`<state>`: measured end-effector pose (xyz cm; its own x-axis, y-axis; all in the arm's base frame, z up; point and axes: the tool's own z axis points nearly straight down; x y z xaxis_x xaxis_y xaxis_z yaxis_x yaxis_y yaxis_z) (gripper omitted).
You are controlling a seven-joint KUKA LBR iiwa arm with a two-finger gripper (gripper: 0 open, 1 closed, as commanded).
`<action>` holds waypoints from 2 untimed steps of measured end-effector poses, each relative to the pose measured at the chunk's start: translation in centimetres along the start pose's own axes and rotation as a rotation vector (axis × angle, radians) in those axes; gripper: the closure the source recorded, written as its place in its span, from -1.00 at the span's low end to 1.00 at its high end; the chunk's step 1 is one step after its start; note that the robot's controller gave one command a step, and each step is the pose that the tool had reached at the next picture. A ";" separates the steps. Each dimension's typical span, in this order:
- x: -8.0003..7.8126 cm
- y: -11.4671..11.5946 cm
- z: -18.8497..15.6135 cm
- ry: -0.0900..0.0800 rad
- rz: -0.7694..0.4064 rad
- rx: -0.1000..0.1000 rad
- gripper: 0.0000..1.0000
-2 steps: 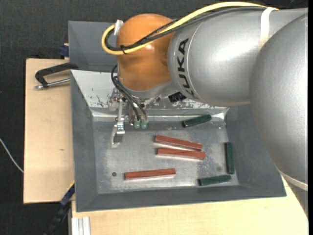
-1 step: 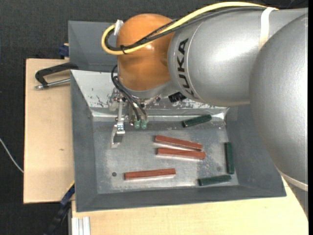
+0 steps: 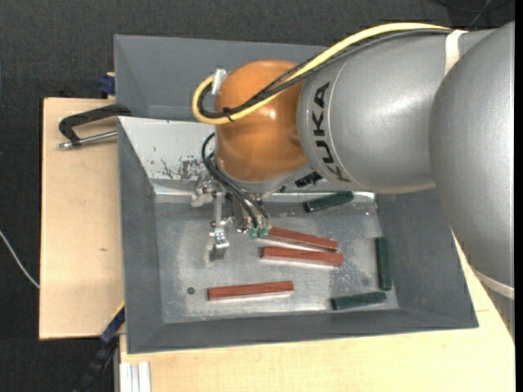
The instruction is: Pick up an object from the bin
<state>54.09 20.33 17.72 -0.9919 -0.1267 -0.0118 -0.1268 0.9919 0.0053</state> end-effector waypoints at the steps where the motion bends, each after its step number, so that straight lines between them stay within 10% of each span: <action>1: 3.8 -3.9 1.7 0.025 -0.104 0.005 -1.00; 2: 2.7 -4.9 3.4 0.002 -0.018 0.003 -1.00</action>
Offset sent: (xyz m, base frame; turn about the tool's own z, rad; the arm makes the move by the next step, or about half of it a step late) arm -0.0120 -0.0559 -0.0773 0.0821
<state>52.06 15.15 14.30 -0.9895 -0.1443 -0.0097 -0.1443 0.9895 0.0017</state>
